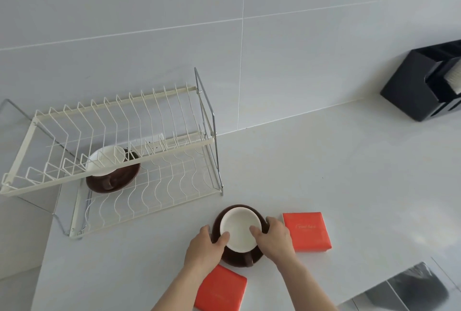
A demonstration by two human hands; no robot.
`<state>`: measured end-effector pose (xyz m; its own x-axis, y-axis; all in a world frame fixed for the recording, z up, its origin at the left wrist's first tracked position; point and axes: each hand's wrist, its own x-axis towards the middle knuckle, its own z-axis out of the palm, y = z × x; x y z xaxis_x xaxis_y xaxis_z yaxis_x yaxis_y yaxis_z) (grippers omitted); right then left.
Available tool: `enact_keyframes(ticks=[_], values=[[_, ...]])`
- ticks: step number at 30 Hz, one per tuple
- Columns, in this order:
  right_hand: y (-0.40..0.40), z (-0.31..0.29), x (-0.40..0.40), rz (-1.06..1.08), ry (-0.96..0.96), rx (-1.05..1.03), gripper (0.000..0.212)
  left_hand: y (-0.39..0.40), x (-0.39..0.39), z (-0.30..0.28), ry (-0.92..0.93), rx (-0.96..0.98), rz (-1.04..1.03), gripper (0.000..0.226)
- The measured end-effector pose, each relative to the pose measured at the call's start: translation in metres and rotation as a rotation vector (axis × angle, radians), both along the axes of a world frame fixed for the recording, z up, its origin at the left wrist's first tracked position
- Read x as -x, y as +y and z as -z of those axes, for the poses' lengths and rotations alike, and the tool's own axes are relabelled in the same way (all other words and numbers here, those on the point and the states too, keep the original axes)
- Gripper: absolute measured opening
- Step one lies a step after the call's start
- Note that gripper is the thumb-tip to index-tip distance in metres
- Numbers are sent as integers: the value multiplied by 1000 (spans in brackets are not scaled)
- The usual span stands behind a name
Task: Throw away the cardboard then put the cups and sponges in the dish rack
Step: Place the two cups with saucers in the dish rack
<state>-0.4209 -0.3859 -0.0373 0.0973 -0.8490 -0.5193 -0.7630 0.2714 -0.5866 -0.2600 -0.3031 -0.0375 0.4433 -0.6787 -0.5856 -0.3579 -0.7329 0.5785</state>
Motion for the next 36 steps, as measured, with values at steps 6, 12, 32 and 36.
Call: enact_keyframes(ticks=[6,12,32,36], values=[[-3,-6,4,41,-61,-13,22,1,-6,-3,20,1,-3,62],[-4,-16,-4,35,-73,12,17,2,-14,-14,19,60,-41,48],[-18,-65,-130,-132,-169,55,24,21,-127,-70,-9,236,-276,34],[-27,-65,-162,-146,-173,75,24,12,-151,-68,-33,278,-323,19]])
